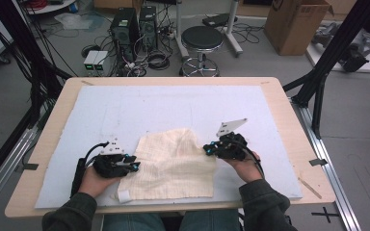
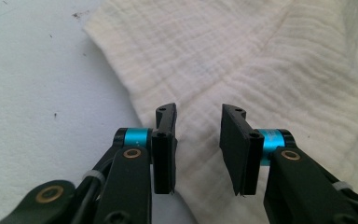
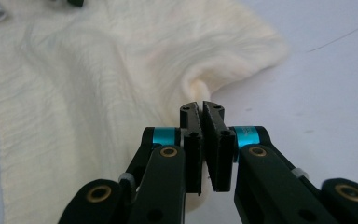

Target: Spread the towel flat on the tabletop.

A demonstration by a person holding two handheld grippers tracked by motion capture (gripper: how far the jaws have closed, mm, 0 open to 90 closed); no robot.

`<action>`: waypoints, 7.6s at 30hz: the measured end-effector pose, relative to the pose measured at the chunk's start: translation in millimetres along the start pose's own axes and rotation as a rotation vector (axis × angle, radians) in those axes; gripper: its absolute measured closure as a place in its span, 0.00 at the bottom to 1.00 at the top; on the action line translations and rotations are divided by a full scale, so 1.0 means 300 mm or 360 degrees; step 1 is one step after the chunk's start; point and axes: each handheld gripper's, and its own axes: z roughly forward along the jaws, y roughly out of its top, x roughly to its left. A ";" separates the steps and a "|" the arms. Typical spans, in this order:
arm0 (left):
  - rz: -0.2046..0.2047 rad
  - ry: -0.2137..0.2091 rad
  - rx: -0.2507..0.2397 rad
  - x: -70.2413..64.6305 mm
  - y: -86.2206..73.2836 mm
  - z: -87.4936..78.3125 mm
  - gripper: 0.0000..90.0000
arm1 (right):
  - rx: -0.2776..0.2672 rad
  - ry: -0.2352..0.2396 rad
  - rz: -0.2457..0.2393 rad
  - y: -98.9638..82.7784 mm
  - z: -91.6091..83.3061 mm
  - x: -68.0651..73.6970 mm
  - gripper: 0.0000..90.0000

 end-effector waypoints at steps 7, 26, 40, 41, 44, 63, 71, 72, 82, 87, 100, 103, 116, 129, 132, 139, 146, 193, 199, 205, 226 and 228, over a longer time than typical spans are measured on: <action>-0.0010 -0.0033 0.0003 -0.003 0.002 -0.004 0.71 | 0.0008 0.0137 -0.0023 -0.004 -0.015 0.003 0.81; -0.0233 0.0299 -0.0098 0.106 0.144 0.132 0.52 | 0.0105 0.0058 0.0172 -0.005 0.125 -0.104 0.95; -0.0080 0.0151 -0.0062 0.046 0.177 0.066 0.96 | 0.0078 -0.0100 -0.0055 0.081 0.094 -0.004 0.94; -0.0063 0.0146 -0.0063 0.028 0.169 0.049 0.96 | 0.0096 -0.0085 -0.0077 0.073 0.101 0.009 0.94; -0.0023 0.0108 -0.0040 -0.026 0.127 0.008 0.96 | 0.0105 0.0030 -0.0078 0.044 0.116 0.048 0.90; -0.0160 -0.0141 -0.0195 -0.007 0.088 -0.063 0.55 | -0.0010 0.0206 -0.0105 0.060 0.032 0.083 0.75; -0.0365 0.0107 -0.0204 0.093 0.097 -0.018 0.50 | -0.0051 0.0020 0.0017 0.094 0.073 -0.045 0.71; -0.0390 0.0118 -0.0197 0.104 0.094 -0.010 0.50 | -0.0051 0.0020 0.0017 0.094 0.073 -0.045 0.71; -0.0573 0.0061 -0.0244 0.175 0.102 0.045 0.46 | 0.0010 0.0007 0.0280 0.053 0.165 -0.170 0.58; -0.0531 -0.0009 -0.0296 0.171 0.137 0.044 0.77 | 0.0112 0.0042 0.0228 0.054 0.208 -0.167 0.85; -0.0235 -0.0078 -0.0357 0.053 0.192 -0.087 0.95 | -0.0061 -0.0063 -0.0095 0.163 -0.017 -0.003 0.93; -0.0079 -0.0102 -0.0230 -0.038 0.145 -0.100 0.94 | -0.0012 -0.0033 -0.0194 0.120 -0.028 0.089 0.92; -0.0154 -0.0428 -0.0154 -0.074 0.009 -0.152 0.64 | 0.0242 0.0211 -0.0208 -0.093 0.085 0.269 0.89; -0.0090 -0.0236 0.0046 -0.126 -0.001 -0.036 0.75 | 0.0075 0.0177 -0.0220 -0.040 0.005 0.258 0.75; -0.0080 -0.0232 0.0054 -0.127 -0.003 -0.032 0.75 | 0.0049 0.0112 -0.0180 -0.019 -0.006 0.213 0.76; -0.0042 -0.0236 0.0045 -0.128 -0.007 -0.033 0.74 | 0.0177 0.0134 -0.0085 -0.027 0.095 0.149 0.79; -0.0021 -0.0246 0.0028 -0.130 -0.008 -0.039 0.71 | 0.0178 0.0144 -0.0138 -0.038 0.086 0.160 0.97; -0.0125 -0.0159 -0.0182 -0.062 0.014 -0.085 0.94 | 0.0074 -0.0020 -0.0110 -0.062 0.014 0.131 0.98; -0.0155 -0.0098 -0.0218 -0.033 0.036 -0.097 0.94 | 0.0062 -0.0036 -0.0166 -0.028 0.003 0.127 0.98; -0.0231 0.0089 -0.0197 0.037 0.090 -0.058 0.94 | 0.0052 -0.0050 -0.0136 0.004 0.000 0.060 0.98; -0.0316 0.0348 -0.0365 0.262 0.241 0.020 0.68 | -0.0071 -0.0256 0.0131 0.180 0.066 -0.231 0.67; -0.0267 0.0318 -0.0362 0.236 0.224 0.003 0.68 | -0.0074 -0.0239 0.0099 0.163 0.057 -0.197 0.66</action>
